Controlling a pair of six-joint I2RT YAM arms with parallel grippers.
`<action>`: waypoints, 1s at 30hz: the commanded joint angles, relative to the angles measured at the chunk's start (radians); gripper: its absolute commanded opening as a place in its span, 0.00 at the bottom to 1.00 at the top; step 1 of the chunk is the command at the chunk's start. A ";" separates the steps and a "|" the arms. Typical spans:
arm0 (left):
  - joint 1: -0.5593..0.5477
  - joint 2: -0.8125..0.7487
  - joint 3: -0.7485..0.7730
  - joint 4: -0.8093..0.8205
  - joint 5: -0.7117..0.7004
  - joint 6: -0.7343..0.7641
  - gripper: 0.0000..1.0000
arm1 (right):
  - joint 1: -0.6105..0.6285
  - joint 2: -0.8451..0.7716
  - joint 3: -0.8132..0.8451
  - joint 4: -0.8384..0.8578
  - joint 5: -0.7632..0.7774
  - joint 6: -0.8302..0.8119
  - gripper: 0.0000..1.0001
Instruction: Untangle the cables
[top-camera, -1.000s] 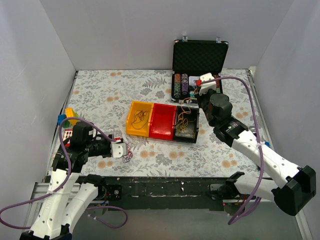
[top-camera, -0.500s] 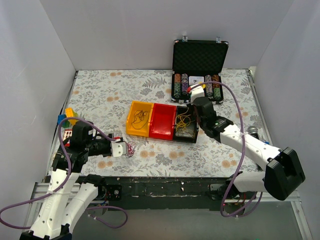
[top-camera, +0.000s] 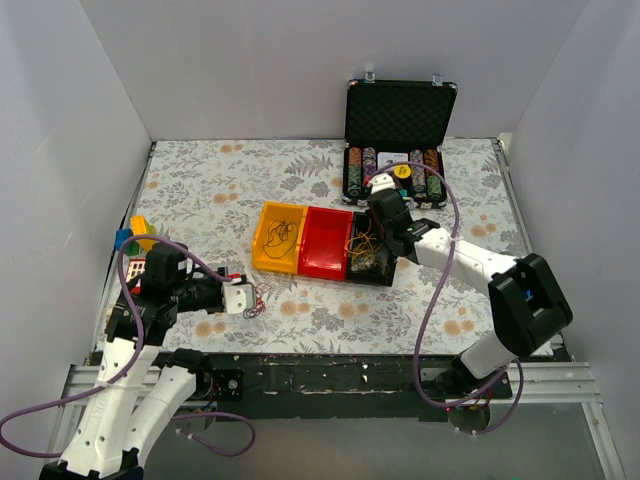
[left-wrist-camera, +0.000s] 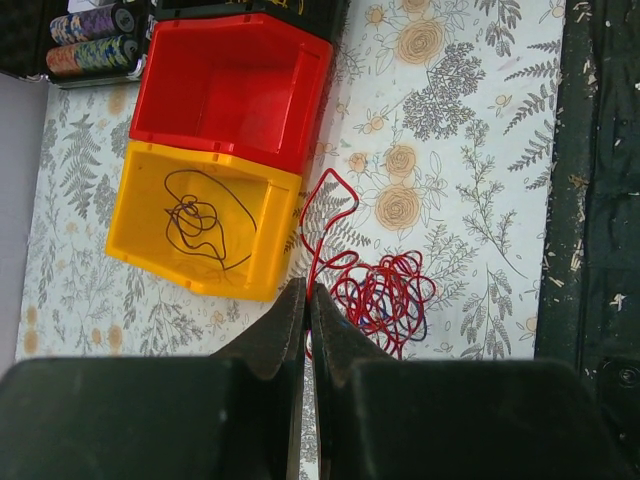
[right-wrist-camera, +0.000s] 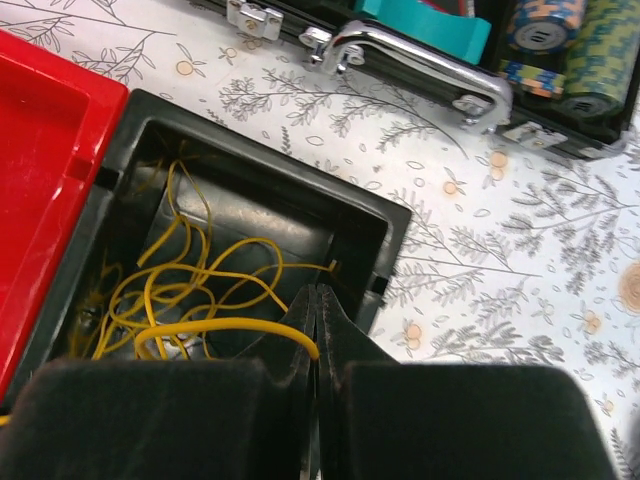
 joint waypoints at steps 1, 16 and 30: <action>-0.006 -0.011 -0.001 0.020 0.023 -0.014 0.00 | -0.011 0.081 0.082 -0.001 -0.053 0.040 0.01; -0.015 -0.017 -0.014 0.031 0.009 -0.027 0.00 | -0.022 0.173 0.151 -0.088 -0.100 0.180 0.37; -0.018 -0.028 -0.014 0.029 0.012 -0.034 0.00 | -0.045 0.017 0.210 -0.154 -0.144 0.137 0.63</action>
